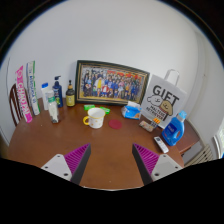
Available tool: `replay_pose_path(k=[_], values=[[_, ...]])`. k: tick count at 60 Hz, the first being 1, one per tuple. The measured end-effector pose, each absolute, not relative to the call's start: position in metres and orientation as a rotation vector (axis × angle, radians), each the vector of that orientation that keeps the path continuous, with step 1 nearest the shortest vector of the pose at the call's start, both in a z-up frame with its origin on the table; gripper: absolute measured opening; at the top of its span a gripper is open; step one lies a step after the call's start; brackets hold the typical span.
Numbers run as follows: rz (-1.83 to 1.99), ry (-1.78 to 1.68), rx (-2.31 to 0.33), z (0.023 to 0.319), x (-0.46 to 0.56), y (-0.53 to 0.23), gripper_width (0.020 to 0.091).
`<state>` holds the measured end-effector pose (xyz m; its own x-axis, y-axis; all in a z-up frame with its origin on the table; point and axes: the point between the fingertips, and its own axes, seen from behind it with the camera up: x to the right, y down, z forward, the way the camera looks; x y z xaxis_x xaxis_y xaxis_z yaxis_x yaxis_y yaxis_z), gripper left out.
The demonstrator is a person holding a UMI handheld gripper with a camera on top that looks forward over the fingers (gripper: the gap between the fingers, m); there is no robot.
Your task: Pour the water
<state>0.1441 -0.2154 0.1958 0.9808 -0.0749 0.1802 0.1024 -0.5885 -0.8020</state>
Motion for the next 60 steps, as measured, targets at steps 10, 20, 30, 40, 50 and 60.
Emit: replay_pose_path(k=[10, 20, 30, 40, 50, 60], values=[[-0.163, -0.047, -2.164, 0.169, 0.045, -0.190, 0.0855], [0.002, -0.088, -2.096, 0.158, -0.061, -0.136, 0.0857], [0.104, -0.166, -2.016, 0.144, -0.137, -0.058, 0.0856], [0.139, -0.195, -1.970, 0.112, -0.167, 0.023, 0.0852], [0.165, -0.220, -1.962, 0.081, -0.176, 0.071, 0.0791], [0.174, -0.264, -1.935, 0.065, -0.182, 0.090, 0.0537]])
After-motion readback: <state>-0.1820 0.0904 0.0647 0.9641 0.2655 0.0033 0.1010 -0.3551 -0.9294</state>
